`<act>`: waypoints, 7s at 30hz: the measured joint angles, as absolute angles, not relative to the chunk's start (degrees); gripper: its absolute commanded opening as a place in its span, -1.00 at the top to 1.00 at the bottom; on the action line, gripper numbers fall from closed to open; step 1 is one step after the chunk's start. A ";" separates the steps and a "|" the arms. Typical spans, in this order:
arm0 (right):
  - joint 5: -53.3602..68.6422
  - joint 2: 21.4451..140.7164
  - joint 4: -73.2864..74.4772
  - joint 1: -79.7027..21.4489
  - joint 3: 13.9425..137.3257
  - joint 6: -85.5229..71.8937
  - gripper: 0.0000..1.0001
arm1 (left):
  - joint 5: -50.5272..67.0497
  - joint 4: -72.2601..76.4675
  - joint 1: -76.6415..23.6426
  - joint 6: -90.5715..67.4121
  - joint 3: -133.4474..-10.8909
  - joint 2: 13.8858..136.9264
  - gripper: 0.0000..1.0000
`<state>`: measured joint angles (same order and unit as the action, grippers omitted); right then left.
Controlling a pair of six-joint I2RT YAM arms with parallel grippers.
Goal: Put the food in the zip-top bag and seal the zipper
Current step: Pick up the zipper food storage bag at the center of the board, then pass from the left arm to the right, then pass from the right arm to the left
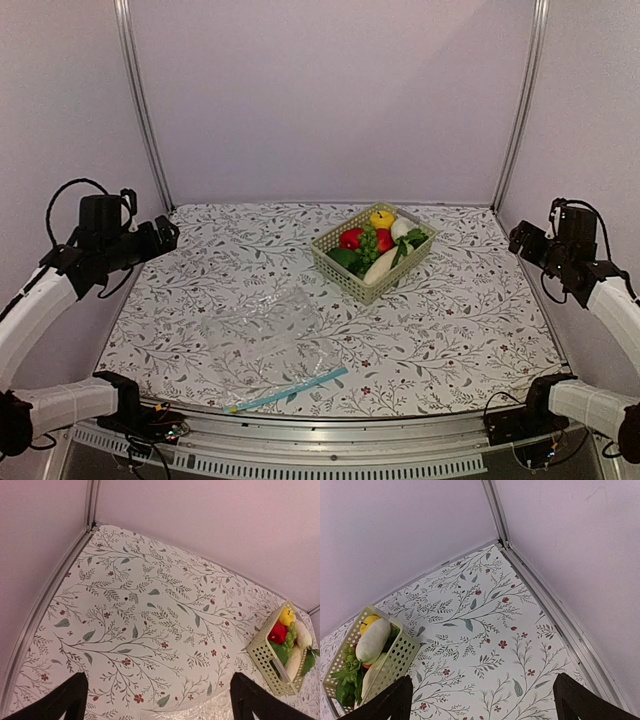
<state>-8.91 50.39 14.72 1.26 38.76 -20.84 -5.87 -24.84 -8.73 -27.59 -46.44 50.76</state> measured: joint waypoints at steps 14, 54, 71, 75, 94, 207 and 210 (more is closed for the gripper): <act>-1.15 58.37 22.26 -13.80 43.27 -18.85 -0.97 | 2.98 -24.64 -17.76 -42.17 -30.39 58.26 -0.55; -1.85 63.83 21.19 -19.51 43.90 -19.70 -0.98 | 13.80 -12.23 -18.31 -51.40 -22.35 69.43 0.70; 0.14 62.46 21.12 -19.81 43.90 -20.14 -0.97 | 22.55 -3.01 -18.87 -48.10 -21.50 61.47 1.00; 3.92 61.12 20.34 -20.25 43.90 -20.84 -0.98 | 26.37 -0.10 -20.60 -45.50 -22.28 57.36 1.00; 19.00 68.86 6.85 -33.87 45.80 -26.76 -0.72 | 43.31 17.85 -26.44 -46.41 -32.21 59.42 1.00; 15.16 80.03 13.19 -31.68 51.09 -26.74 1.00 | 36.71 13.28 -31.55 -25.63 -45.91 107.15 0.20; 15.25 80.03 13.30 -31.68 51.16 -26.72 1.00 | 36.60 13.45 -31.55 -25.28 -46.00 107.37 0.40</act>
